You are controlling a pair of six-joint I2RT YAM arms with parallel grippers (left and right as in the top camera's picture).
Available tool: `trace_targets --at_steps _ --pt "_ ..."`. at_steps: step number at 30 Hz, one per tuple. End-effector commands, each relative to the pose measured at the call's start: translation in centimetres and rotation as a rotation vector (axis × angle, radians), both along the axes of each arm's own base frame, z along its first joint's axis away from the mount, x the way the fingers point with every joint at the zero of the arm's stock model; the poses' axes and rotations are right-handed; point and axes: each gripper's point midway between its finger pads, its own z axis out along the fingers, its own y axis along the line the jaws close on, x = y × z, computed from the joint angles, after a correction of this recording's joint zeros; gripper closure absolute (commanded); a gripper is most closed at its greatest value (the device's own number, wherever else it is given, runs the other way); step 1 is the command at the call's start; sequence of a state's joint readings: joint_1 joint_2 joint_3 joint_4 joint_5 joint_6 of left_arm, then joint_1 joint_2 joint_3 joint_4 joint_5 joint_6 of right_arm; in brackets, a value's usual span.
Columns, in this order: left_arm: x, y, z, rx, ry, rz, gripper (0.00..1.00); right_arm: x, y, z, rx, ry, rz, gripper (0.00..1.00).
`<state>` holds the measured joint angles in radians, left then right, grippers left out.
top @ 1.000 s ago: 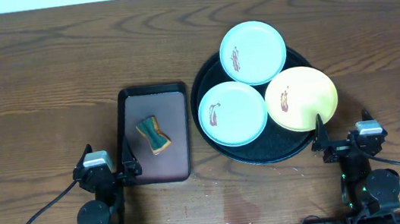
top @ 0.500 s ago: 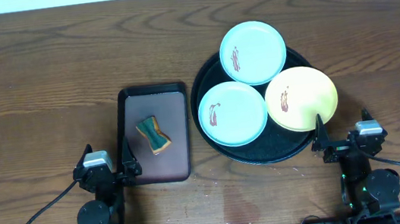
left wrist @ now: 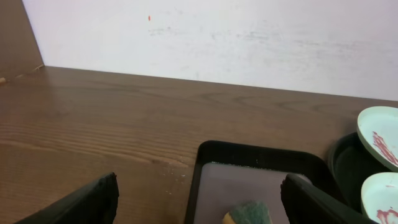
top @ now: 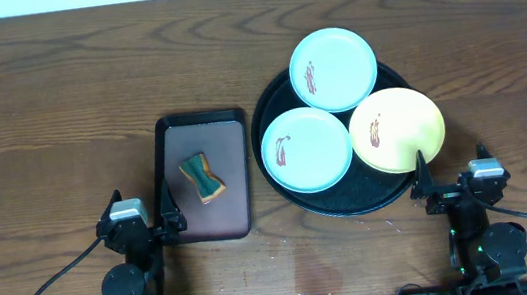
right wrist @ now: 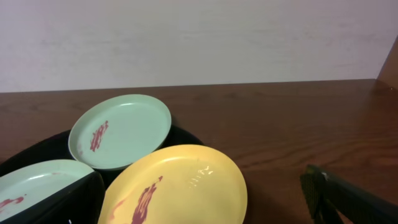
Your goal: Clean dirty plates on tray and stack at the side
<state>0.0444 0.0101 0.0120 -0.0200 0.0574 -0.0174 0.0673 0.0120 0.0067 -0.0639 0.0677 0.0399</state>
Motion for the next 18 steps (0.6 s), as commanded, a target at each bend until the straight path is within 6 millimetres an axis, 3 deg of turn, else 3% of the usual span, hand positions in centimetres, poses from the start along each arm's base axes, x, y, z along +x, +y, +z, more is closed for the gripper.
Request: trace_targets --at_steps 1,14,16,18 --pt "-0.1 0.1 -1.4 0.018 0.049 -0.001 0.16 0.0 -0.4 0.0 -0.015 0.0 -0.017 0.01" --pt "-0.1 -0.3 -1.0 -0.008 0.034 -0.016 0.16 0.0 -0.4 0.0 -0.015 0.0 -0.017 0.01" --pt "-0.1 -2.4 -0.4 -0.125 0.014 -0.128 0.16 0.0 -0.4 0.0 -0.015 0.0 -0.017 0.01" --pt "-0.8 -6.1 0.1 -0.27 0.026 -0.334 0.16 0.0 -0.4 0.0 -0.015 0.0 -0.017 0.01"
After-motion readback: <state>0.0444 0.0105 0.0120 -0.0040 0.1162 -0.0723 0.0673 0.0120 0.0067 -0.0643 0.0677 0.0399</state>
